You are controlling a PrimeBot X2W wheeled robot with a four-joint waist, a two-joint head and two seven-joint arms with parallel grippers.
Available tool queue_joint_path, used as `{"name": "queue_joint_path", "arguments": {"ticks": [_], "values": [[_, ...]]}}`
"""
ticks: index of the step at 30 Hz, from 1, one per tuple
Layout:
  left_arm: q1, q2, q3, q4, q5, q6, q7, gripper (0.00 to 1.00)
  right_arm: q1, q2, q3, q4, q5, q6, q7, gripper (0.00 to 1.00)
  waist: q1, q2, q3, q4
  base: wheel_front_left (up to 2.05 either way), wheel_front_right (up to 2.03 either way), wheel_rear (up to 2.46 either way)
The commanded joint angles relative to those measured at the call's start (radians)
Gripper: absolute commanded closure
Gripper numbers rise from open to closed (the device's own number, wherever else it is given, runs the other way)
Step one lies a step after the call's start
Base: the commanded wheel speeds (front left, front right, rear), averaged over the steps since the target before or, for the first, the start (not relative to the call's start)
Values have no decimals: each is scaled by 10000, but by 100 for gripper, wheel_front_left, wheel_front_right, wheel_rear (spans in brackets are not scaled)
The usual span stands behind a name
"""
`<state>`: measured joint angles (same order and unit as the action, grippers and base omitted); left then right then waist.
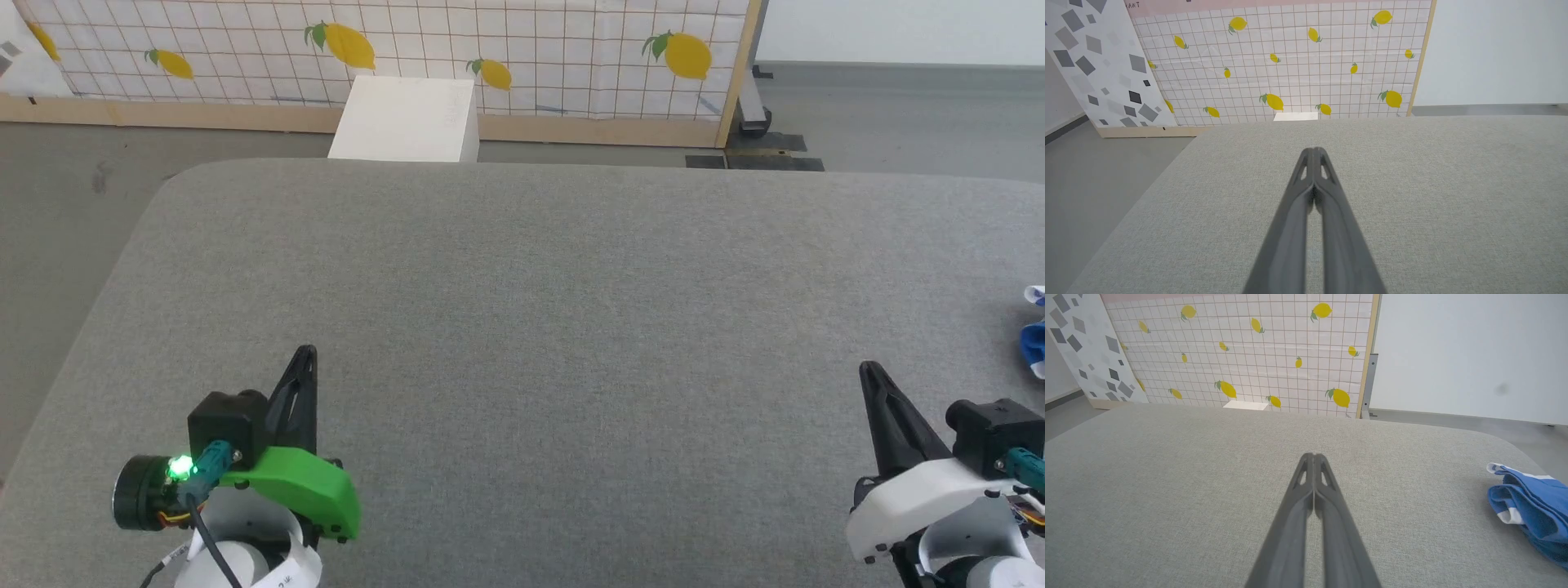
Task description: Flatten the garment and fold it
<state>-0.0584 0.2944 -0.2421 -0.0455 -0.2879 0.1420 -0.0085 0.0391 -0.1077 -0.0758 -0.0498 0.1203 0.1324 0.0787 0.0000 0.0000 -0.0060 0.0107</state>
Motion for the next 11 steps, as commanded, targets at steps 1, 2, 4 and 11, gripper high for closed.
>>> {"name": "queue_joint_path", "arguments": {"ticks": [1,2,4,11], "values": [[167,-132,116,36,155,-80,35,100,-165,69,47,35,-155,-7,-88,100,0,0,1,-2,0,0,0],[174,-168,152,43,197,-101,36,100,-169,77,58,42,-171,-8,-99,100,0,0,2,-4,0,0,0],[186,-233,217,54,273,-138,37,100,-175,91,78,55,-201,-8,-118,100,0,0,4,-6,0,0,0],[226,-456,439,95,537,-268,42,100,-197,140,147,100,-302,-9,-186,100,0,0,9,-17,0,0,0]]}}
